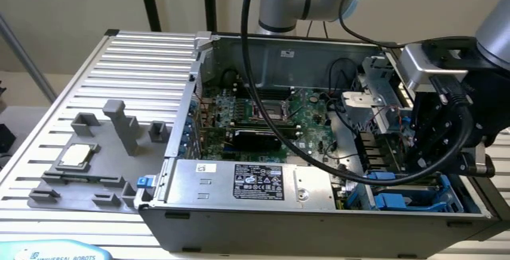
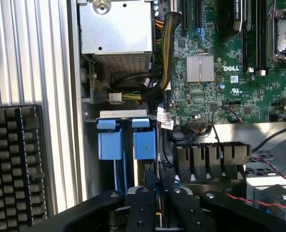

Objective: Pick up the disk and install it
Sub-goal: 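Insert the second disk wire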

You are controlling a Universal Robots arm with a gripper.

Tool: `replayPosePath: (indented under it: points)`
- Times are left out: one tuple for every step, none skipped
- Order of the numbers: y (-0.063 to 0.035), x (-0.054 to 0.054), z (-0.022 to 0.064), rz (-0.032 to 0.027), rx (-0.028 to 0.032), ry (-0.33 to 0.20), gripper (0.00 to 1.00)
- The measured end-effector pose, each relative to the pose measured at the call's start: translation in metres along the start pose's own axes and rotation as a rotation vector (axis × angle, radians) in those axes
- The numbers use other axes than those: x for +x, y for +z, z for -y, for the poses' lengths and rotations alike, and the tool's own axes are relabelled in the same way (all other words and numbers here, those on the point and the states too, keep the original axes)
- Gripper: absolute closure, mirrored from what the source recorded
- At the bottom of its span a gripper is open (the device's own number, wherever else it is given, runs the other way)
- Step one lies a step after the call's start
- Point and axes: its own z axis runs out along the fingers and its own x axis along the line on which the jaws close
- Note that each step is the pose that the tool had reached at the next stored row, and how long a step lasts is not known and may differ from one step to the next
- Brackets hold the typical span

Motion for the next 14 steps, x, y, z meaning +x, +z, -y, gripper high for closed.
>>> replayPosePath:
  points:
    - [0.0009,0.0001,0.0000,0.0002,0.0014,0.000,0.84]
    - [0.0019,0.0001,0.0000,0.0008,0.0030,0.000,0.84]
    - [0.0028,0.0002,-0.0001,0.0013,0.0048,0.000,0.84]
    - [0.0037,0.0002,-0.0001,0.0017,0.0068,0.000,0.84]
    - [0.0048,0.0002,0.0000,0.0025,0.0087,0.000,0.84]
    - [0.0056,0.0002,0.0000,0.0031,0.0103,0.000,0.84]
    - [0.0063,0.0002,0.0000,0.0036,0.0114,0.000,0.84]
    - [0.0067,0.0002,0.0000,0.0041,0.0120,0.000,0.84]
    - [0.0072,0.0003,0.0000,0.0047,0.0128,0.000,0.84]
    - [0.0076,0.0003,0.0000,0.0053,0.0134,0.000,0.84]
    - [0.0079,0.0003,0.0000,0.0061,0.0139,0.000,0.84]
    - [0.0082,0.0003,0.0001,0.0078,0.0140,0.000,0.84]
    - [0.0084,0.0003,0.0003,0.0091,0.0141,0.000,0.84]
    - [0.0086,0.0003,0.0006,0.0100,0.0141,0.000,0.84]
